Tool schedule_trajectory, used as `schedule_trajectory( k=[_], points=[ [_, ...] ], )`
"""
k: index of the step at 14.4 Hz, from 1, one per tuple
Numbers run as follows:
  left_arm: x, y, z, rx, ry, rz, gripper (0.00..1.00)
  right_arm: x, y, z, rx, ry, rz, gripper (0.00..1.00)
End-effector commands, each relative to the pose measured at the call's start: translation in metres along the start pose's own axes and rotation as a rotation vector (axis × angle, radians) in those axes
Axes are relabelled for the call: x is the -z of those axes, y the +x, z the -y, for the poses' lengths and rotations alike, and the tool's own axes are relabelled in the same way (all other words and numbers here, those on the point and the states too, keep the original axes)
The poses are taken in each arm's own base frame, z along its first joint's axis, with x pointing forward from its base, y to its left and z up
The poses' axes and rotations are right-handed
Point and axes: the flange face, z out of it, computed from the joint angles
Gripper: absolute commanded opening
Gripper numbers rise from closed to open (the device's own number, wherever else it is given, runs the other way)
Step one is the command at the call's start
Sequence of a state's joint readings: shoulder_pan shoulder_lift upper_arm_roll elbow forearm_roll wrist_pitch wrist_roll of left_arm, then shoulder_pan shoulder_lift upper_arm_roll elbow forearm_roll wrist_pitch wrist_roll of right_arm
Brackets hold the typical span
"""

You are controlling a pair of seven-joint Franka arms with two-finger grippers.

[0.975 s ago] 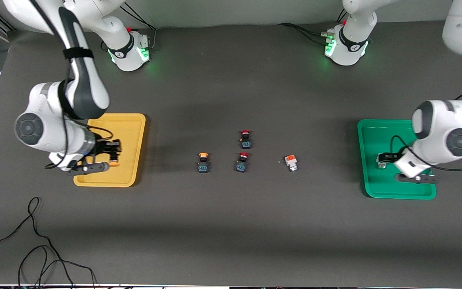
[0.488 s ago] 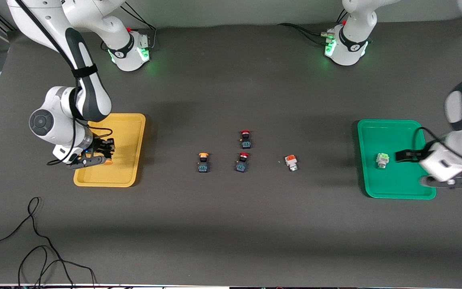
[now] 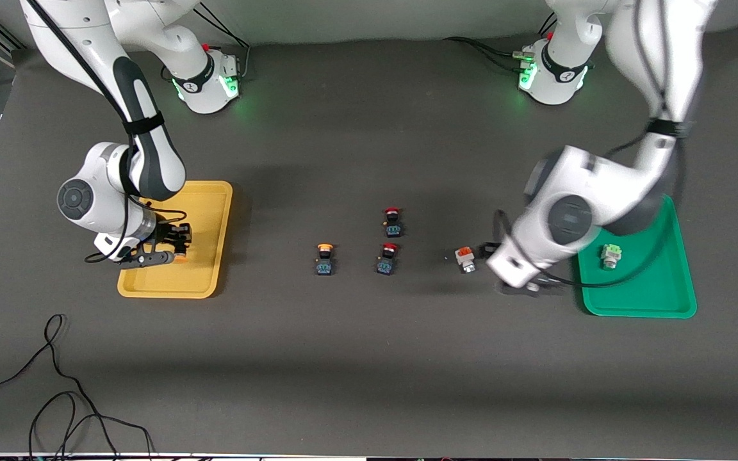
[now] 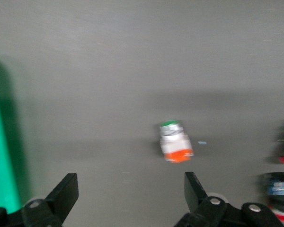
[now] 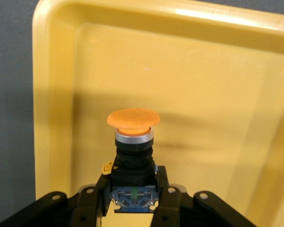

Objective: Place green and yellow buttons in trays
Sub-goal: 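Grasp the orange-based white button with the left gripper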

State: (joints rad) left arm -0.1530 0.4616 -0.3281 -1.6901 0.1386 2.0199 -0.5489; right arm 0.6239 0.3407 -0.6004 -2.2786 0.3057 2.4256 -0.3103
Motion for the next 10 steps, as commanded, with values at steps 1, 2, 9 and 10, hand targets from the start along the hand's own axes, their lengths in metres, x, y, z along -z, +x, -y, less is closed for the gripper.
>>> schedule_trajectory(
  k=[1,2,9,10],
  points=[
    [-0.007,0.008,-0.004,0.118,-0.026,-0.028,1.0,-0.004,0.002,0.002,0.012,0.002,-0.019,0.61],
    [-0.026,0.009,-0.006,0.161,-0.029,-0.017,1.0,-0.003,0.003,0.002,0.014,0.003,-0.02,0.86],
    [-0.14,0.003,-0.027,0.326,-0.007,0.003,1.0,0.027,0.006,0.018,-0.018,0.067,-0.045,1.0],
    [-0.141,0.001,-0.026,0.326,0.0,0.01,0.97,0.036,0.011,0.043,-0.043,0.1,-0.054,1.0]
  ],
)
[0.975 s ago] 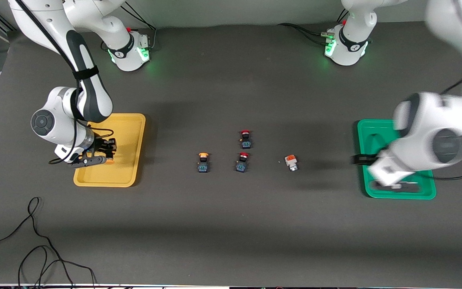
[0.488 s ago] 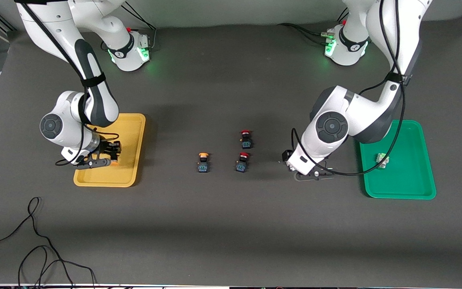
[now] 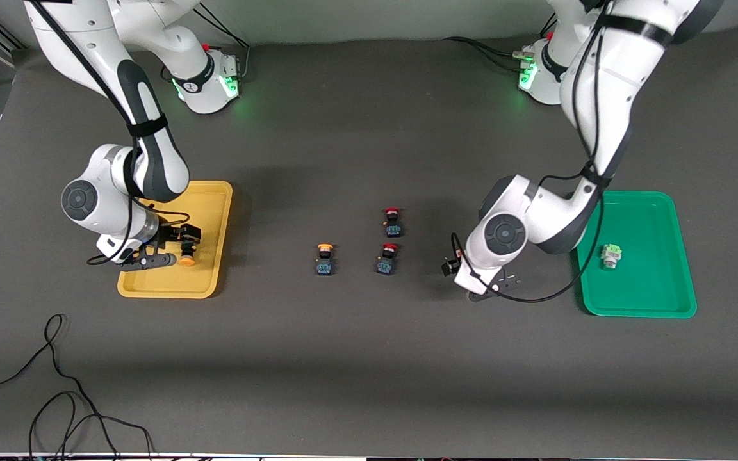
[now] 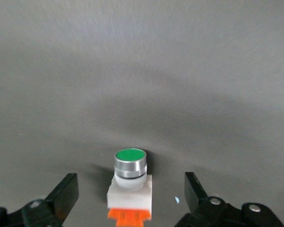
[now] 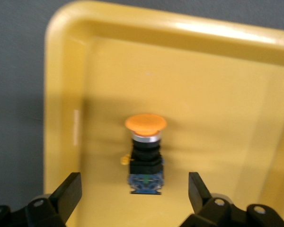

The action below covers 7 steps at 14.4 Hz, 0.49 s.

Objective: Place green and yellow buttons in trays
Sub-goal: 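Grasp the orange-based white button with the left gripper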

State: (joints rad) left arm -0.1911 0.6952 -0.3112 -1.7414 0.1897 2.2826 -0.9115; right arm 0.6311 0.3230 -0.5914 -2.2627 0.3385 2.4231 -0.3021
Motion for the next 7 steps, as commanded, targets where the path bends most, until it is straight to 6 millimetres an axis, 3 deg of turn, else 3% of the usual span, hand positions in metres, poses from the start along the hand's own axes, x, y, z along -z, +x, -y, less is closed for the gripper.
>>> schedule_trajectory(
  k=[1,4,6,7],
  points=[
    [0.009,-0.005,-0.001,0.019,0.025,-0.02,0.84,0.031,0.012,0.062,-0.051,0.084,-0.037,1.0],
    [0.008,-0.008,-0.002,0.021,0.033,-0.014,0.31,0.045,0.038,0.128,-0.154,0.067,-0.079,1.0],
    [0.012,-0.008,-0.001,0.022,0.041,-0.011,0.07,0.038,0.052,0.173,-0.206,0.037,-0.094,1.0],
    [0.015,-0.008,-0.001,0.019,0.047,-0.01,0.04,0.034,0.06,0.198,-0.228,0.022,-0.109,1.0]
  ],
)
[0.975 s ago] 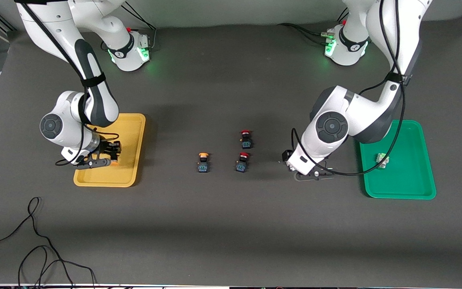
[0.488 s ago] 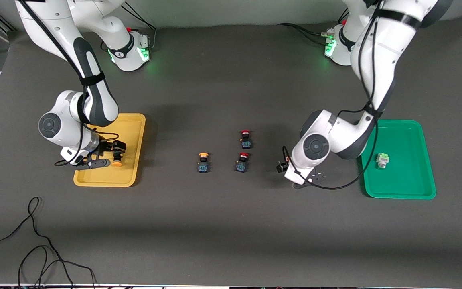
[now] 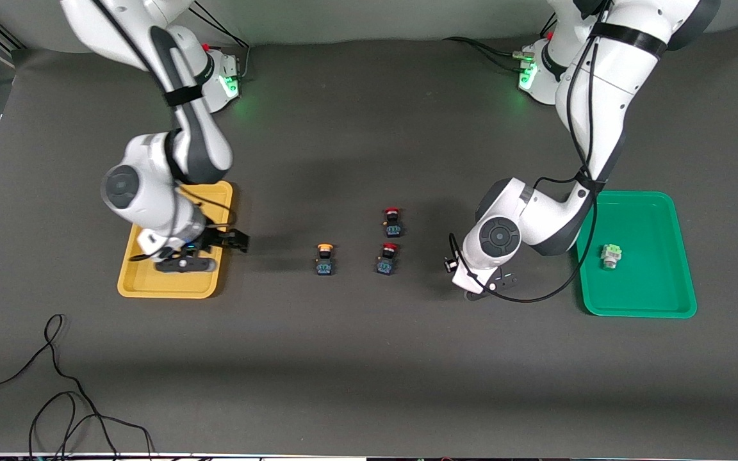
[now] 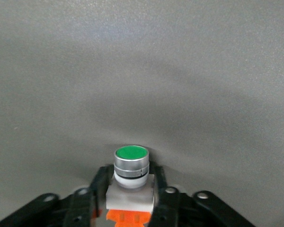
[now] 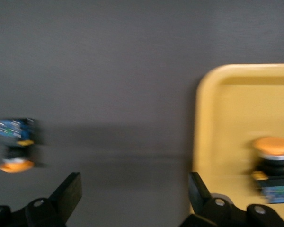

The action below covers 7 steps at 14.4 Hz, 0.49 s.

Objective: Place green and yellow buttons in trays
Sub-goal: 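Grasp the orange-based white button with the left gripper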

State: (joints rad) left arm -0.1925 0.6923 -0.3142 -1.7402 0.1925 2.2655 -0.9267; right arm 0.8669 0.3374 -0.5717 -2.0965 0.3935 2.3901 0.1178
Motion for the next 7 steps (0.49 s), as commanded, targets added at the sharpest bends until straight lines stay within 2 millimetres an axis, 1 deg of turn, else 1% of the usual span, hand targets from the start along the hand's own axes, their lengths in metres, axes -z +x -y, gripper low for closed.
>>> schedule_trajectory(
  k=[1,2,4,5,6,7],
  points=[
    [0.03,-0.002,0.002,0.004,0.035,-0.026,0.04,-0.028,0.017,0.064,-0.078,-0.05,-0.025,1.0],
    [0.055,0.003,0.007,-0.004,0.038,-0.041,0.04,-0.04,0.014,0.09,-0.088,-0.037,-0.021,1.0],
    [0.126,0.005,0.022,-0.07,0.053,-0.04,0.02,-0.061,0.012,0.128,-0.112,0.0,-0.011,1.0],
    [0.162,0.007,0.033,-0.088,0.041,-0.016,0.0,-0.072,0.013,0.144,-0.128,0.002,-0.013,1.0],
    [0.192,0.007,0.043,-0.143,0.036,0.015,0.0,-0.082,0.013,0.156,-0.137,-0.001,-0.015,1.0],
    [0.213,0.01,0.057,-0.191,0.045,0.039,0.0,-0.093,0.01,0.17,-0.133,-0.003,-0.011,1.0]
  ],
)
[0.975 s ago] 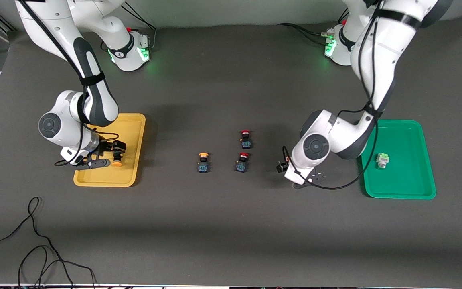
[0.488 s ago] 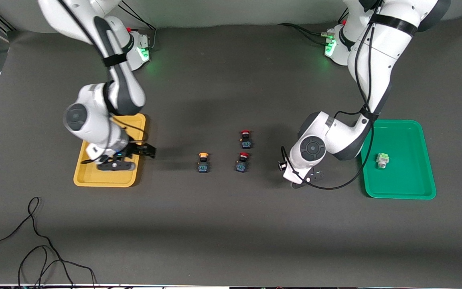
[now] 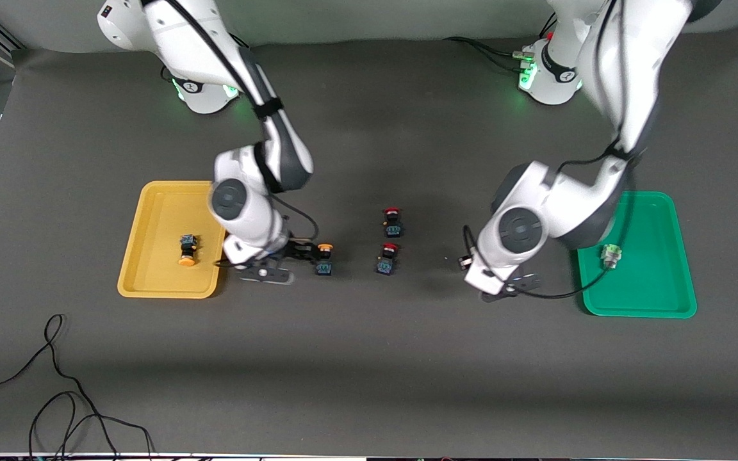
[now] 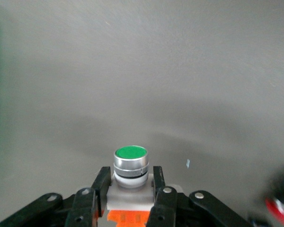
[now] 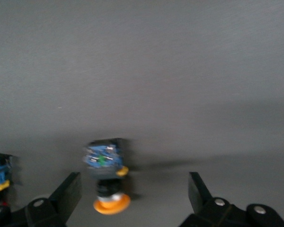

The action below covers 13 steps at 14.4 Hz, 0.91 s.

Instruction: Place green and yellow buttons in trays

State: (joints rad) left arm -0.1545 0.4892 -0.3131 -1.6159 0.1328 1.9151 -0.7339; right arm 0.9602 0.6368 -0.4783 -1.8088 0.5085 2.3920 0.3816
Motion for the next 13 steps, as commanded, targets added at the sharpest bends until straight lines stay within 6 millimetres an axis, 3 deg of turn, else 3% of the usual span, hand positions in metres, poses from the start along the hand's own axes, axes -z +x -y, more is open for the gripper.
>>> schedule_trajectory(
  k=[1,3,4,5,6,7,8,10,11,12,13],
  points=[
    [0.066,-0.002,0.053,-0.103,0.01,0.052,0.0,-0.03,0.003,0.035,-0.033,0.0,-0.001,1.0],
    [0.08,0.014,0.112,-0.144,0.017,0.081,0.0,-0.045,-0.004,0.043,-0.028,-0.014,0.001,1.0],
    [0.086,0.027,0.154,-0.155,0.011,0.091,0.0,-0.048,-0.006,0.044,-0.025,-0.015,-0.004,1.0],
    [0.087,0.037,0.199,-0.174,0.011,0.098,0.0,-0.055,-0.008,0.043,-0.022,-0.024,-0.005,0.93],
    [0.088,0.045,0.24,-0.208,0.0,0.088,0.0,-0.055,-0.008,0.042,-0.018,-0.024,-0.004,0.66],
    [0.085,0.055,0.282,-0.223,0.008,0.082,0.0,-0.056,-0.008,0.042,-0.025,-0.025,-0.001,0.27],
    [0.082,0.065,0.324,-0.249,0.015,0.071,0.0,-0.056,-0.009,0.04,-0.035,-0.027,0.006,0.0],
    [0.064,0.078,0.389,-0.307,0.009,0.037,0.0,-0.052,-0.008,0.04,-0.036,-0.022,0.006,0.0],
    [0.045,0.081,0.406,-0.312,0.013,0.016,0.0,-0.045,-0.004,0.039,-0.038,-0.015,-0.002,0.0],
    [0.018,0.08,0.416,-0.309,0.022,-0.008,0.0,-0.034,0.0,0.038,-0.044,-0.003,0.0,0.0],
    [-0.014,0.078,0.412,-0.327,0.026,-0.037,0.0,-0.019,0.003,0.036,-0.048,0.003,0.017,0.0]
  ],
)
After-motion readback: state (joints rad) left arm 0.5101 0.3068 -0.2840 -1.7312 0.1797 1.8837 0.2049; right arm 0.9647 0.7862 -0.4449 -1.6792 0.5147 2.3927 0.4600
